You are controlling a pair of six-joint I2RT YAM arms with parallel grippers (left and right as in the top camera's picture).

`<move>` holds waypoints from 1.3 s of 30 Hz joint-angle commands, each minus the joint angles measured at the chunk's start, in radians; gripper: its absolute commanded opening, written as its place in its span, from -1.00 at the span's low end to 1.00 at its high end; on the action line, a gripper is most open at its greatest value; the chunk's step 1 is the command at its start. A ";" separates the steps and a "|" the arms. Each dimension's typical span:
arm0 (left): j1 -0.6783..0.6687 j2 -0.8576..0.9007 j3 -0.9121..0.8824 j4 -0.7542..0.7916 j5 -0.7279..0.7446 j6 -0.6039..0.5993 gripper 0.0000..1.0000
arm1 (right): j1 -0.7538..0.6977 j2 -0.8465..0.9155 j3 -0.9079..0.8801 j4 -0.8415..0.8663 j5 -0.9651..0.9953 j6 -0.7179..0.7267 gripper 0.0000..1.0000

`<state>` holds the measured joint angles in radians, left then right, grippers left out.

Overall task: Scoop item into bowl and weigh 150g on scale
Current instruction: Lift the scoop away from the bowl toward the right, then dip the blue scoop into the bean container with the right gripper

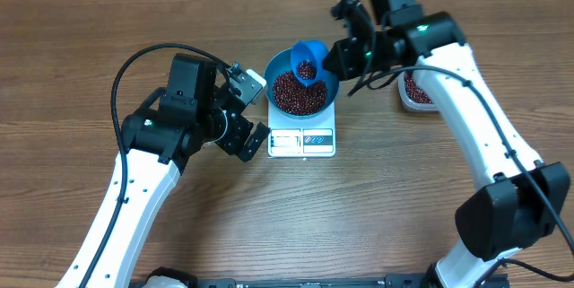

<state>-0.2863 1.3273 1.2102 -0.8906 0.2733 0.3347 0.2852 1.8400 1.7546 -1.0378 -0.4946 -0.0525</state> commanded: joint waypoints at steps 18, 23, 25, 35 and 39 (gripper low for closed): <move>-0.002 0.008 -0.004 0.002 0.014 -0.018 0.99 | -0.603 -0.011 0.035 -0.245 -0.354 -0.154 -0.93; -0.002 0.008 -0.004 0.002 0.014 -0.018 0.99 | -0.597 -0.011 0.035 -0.243 0.105 -0.023 -0.93; -0.002 0.008 -0.004 0.002 0.014 -0.018 1.00 | -0.564 -0.011 0.035 -0.243 0.220 0.005 -0.93; -0.002 0.008 -0.004 0.002 0.014 -0.018 1.00 | -0.320 -0.011 0.035 -0.253 0.838 0.188 -0.93; -0.002 0.008 -0.004 0.002 0.014 -0.018 1.00 | -0.203 -0.011 0.035 -0.269 1.019 0.240 -0.93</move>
<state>-0.2863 1.3273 1.2102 -0.8906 0.2733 0.3347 0.0254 1.8400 1.7561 -1.3006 0.3370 0.1341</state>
